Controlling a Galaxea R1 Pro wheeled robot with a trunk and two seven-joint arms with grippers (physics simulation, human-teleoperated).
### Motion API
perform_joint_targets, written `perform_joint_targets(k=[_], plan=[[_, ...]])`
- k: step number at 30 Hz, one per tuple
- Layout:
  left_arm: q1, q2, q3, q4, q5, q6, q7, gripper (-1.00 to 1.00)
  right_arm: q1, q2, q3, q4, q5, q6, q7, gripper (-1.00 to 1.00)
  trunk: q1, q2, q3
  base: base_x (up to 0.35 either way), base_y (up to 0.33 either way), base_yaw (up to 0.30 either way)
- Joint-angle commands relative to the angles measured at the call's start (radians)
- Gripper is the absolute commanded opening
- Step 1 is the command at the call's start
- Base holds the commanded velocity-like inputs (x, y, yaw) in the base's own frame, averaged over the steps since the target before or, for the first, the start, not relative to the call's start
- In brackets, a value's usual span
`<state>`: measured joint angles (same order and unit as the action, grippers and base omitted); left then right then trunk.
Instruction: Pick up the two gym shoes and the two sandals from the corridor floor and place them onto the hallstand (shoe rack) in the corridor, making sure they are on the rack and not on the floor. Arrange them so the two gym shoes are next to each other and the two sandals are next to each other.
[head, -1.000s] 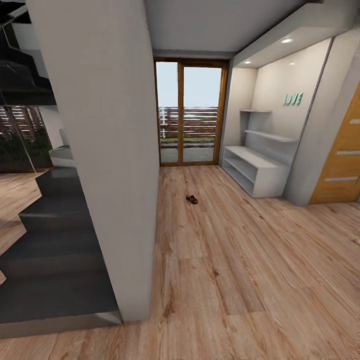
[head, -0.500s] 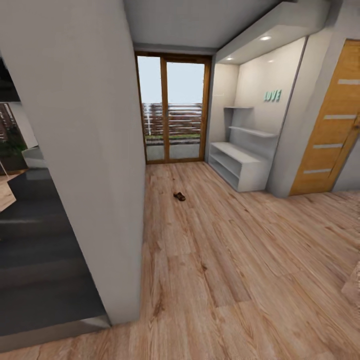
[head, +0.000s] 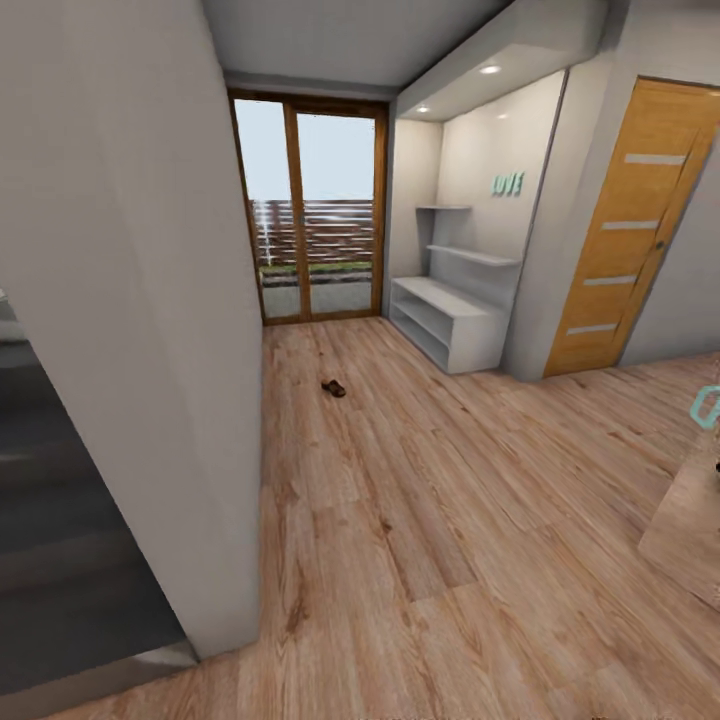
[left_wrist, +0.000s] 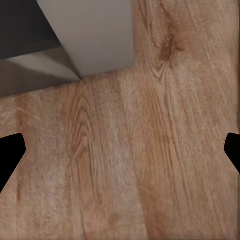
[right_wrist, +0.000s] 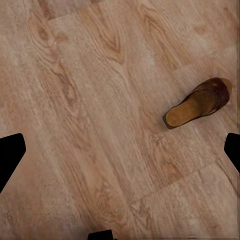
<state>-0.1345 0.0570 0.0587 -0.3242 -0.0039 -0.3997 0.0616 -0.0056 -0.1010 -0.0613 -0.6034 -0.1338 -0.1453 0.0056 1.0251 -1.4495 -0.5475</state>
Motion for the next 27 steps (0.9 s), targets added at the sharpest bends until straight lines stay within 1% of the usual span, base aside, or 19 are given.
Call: perform_joint_targets(k=[1, 16, 21, 27], plan=[[0.000, 0.000, 0.002, 0.000, 0.000, -0.003, 0.001, 1.00, -0.001, 0.000, 0.001, 0.001, -0.010, -0.004, 0.001, 1.00, 0.000, 0.000, -0.002, 0.000, 0.000, -0.200], [0.004, 0.001, 0.004, 0.001, 0.001, -0.007, 0.001, 1.00, -0.001, 0.001, 0.001, 0.001, -0.010, -0.004, 0.001, 1.00, 0.000, 0.000, -0.021, 0.000, 0.000, -0.200], [0.005, 0.001, 0.004, 0.001, 0.006, -0.007, 0.001, 1.00, -0.001, 0.001, 0.001, 0.001, -0.010, -0.005, 0.001, 1.00, 0.000, 0.000, -0.027, 0.130, -0.105, -0.200], [0.005, 0.001, 0.004, 0.001, 0.008, -0.007, 0.001, 1.00, -0.001, 0.001, 0.001, 0.001, -0.010, -0.005, 0.001, 1.00, 0.000, 0.000, -0.034, 0.205, -0.164, -0.200]])
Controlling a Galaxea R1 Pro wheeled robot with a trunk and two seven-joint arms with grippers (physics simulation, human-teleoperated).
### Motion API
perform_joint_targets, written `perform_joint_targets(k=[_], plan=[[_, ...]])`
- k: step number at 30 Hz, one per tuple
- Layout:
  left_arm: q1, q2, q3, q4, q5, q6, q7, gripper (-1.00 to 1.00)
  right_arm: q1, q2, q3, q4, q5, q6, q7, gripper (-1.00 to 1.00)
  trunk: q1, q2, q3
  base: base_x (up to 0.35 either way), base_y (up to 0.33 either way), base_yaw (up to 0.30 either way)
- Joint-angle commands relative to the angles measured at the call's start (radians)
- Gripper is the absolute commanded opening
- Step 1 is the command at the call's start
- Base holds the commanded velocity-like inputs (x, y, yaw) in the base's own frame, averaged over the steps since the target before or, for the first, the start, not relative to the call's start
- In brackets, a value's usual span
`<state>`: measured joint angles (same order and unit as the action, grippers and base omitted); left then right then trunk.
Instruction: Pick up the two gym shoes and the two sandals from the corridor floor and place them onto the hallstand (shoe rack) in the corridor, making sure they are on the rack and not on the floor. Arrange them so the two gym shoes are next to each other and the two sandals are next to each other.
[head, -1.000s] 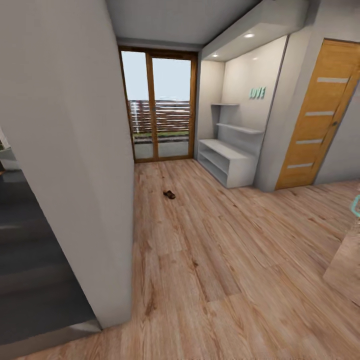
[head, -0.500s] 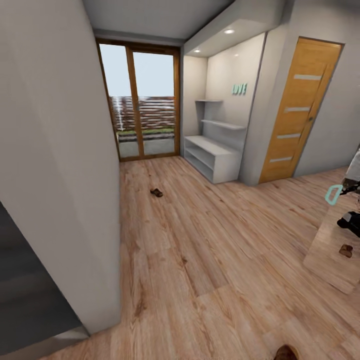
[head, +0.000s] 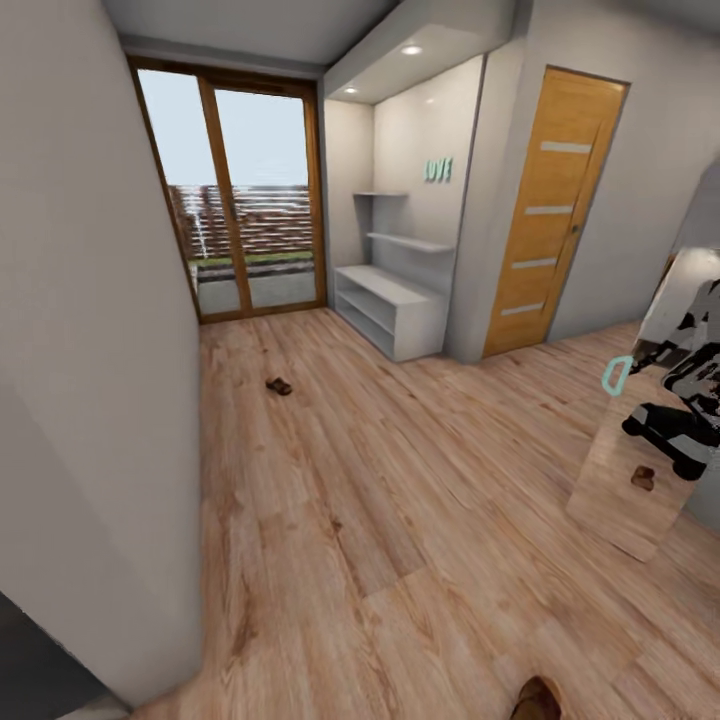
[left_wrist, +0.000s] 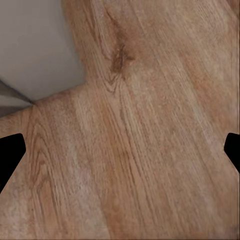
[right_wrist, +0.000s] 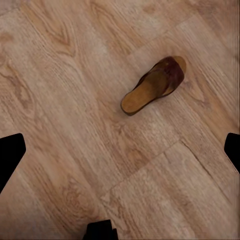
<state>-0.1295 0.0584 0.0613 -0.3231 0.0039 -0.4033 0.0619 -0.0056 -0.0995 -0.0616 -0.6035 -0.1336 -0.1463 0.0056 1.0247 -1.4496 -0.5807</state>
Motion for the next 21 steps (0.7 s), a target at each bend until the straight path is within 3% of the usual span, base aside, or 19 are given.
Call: perform_joint_targets(k=[1, 9, 21], plan=[[0.000, 0.000, 0.002, 0.000, 0.000, -0.003, 0.001, 1.00, -0.001, 0.000, 0.002, 0.001, -0.010, -0.004, 0.001, 1.00, 0.000, 0.000, -0.002, 0.230, -0.179, -0.200], [0.000, 0.000, 0.002, 0.001, 0.001, -0.003, 0.001, 1.00, -0.001, -0.001, 0.002, 0.001, -0.011, -0.004, 0.001, 1.00, 0.000, 0.000, -0.012, 0.218, -0.156, -0.200], [-0.001, 0.000, 0.002, 0.000, 0.001, -0.003, 0.001, 1.00, -0.001, 0.000, 0.002, 0.001, -0.010, -0.003, 0.001, 1.00, 0.000, 0.000, -0.026, 0.032, -0.019, -0.206]])
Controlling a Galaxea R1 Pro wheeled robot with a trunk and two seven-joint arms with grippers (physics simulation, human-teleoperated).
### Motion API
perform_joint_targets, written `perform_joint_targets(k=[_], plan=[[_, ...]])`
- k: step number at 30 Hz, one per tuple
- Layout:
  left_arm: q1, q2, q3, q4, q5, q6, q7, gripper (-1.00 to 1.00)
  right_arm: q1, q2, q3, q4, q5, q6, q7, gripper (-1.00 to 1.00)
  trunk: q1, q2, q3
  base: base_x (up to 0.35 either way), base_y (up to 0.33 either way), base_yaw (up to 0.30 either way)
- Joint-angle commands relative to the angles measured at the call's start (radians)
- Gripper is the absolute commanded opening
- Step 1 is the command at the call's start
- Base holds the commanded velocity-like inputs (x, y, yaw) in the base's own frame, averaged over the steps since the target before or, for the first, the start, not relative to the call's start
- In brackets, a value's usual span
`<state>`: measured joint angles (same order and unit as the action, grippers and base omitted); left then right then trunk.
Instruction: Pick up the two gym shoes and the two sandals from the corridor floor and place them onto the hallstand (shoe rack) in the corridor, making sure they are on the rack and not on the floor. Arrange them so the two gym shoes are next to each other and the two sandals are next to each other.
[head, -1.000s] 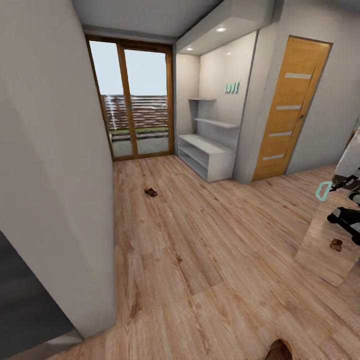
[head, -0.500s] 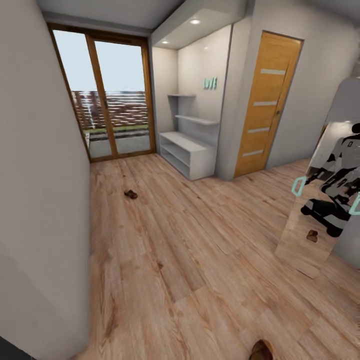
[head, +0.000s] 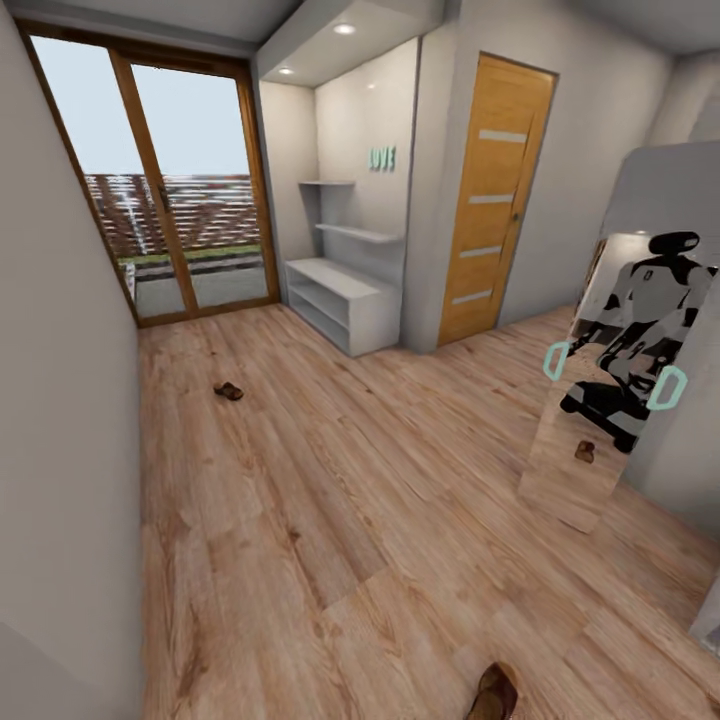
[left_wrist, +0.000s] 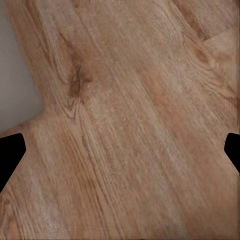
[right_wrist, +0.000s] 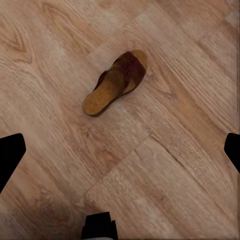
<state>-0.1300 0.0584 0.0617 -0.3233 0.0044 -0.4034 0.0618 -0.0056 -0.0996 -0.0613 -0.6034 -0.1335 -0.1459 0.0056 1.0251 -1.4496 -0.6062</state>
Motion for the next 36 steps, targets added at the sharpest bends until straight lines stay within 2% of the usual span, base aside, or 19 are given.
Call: perform_joint_targets(k=[1, 36], plan=[[0.000, 0.000, 0.001, 0.000, 0.000, -0.003, 0.001, 1.00, -0.001, 0.000, 0.002, 0.001, -0.010, -0.004, 0.001, 1.00, 0.000, 0.000, -0.002, 0.002, -0.001, -0.222], [0.000, 0.000, 0.001, 0.000, 0.000, -0.003, 0.001, 1.00, -0.001, 0.000, 0.002, 0.001, -0.010, -0.004, 0.001, 1.00, 0.000, 0.000, -0.039, 0.000, 0.000, -0.227]])
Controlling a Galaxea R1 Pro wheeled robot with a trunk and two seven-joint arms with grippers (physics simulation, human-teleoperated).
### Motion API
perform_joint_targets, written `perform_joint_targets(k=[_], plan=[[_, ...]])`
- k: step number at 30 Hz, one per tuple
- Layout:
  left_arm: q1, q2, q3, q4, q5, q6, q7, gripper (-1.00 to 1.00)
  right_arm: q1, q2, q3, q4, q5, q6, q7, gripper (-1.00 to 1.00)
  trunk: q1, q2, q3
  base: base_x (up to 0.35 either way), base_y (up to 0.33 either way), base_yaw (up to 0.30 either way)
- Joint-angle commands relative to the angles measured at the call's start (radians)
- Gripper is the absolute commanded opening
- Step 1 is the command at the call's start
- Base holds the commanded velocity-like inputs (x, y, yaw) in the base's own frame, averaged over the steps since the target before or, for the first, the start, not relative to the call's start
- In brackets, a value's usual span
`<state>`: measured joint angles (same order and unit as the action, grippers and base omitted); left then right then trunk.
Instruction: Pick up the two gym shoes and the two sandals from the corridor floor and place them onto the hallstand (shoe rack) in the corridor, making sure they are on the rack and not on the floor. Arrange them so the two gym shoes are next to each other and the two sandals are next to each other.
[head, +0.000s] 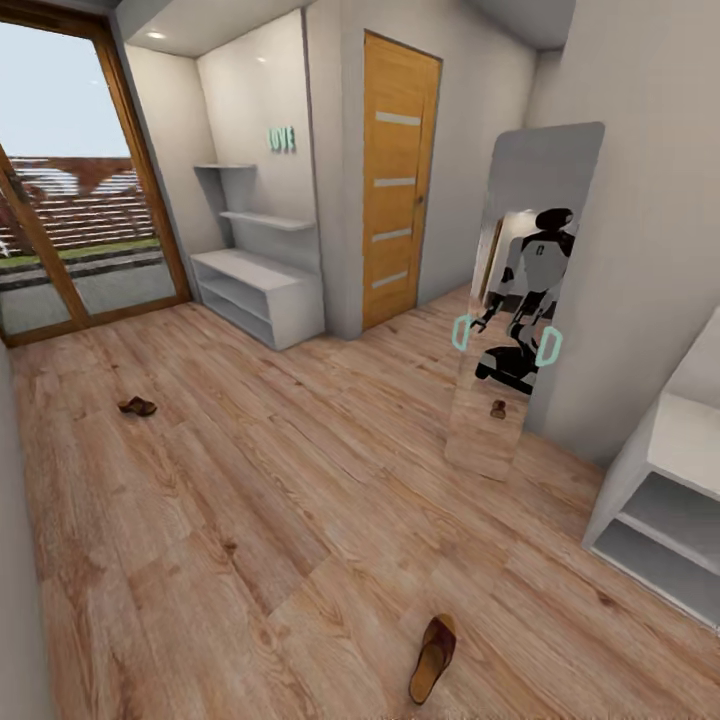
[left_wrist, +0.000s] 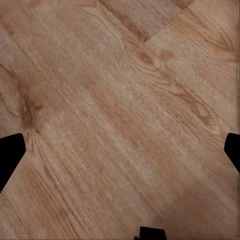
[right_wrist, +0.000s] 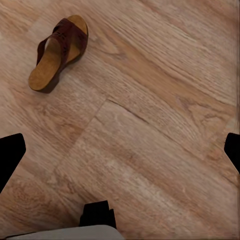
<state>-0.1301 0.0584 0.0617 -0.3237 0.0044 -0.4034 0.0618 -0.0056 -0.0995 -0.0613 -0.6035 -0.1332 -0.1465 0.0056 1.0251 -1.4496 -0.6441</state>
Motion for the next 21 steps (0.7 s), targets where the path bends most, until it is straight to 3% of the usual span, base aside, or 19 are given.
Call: perform_joint_targets(k=[1, 9, 21], plan=[[0.000, 0.000, 0.001, 0.000, 0.001, -0.003, 0.001, 1.00, -0.001, 0.000, 0.002, 0.001, -0.011, -0.003, 0.001, 1.00, 0.000, 0.000, -0.002, 0.000, 0.000, -0.228], [0.000, 0.001, 0.001, 0.001, 0.001, -0.003, 0.001, 1.00, -0.001, 0.000, 0.002, 0.001, -0.010, -0.003, 0.001, 1.00, 0.000, 0.000, -0.010, 0.055, 0.012, -0.228], [0.000, 0.001, 0.001, 0.002, 0.001, -0.003, 0.001, 1.00, -0.001, 0.001, 0.002, 0.001, -0.010, -0.003, 0.001, 1.00, 0.000, 0.000, -0.023, 0.176, 0.111, -0.228]])
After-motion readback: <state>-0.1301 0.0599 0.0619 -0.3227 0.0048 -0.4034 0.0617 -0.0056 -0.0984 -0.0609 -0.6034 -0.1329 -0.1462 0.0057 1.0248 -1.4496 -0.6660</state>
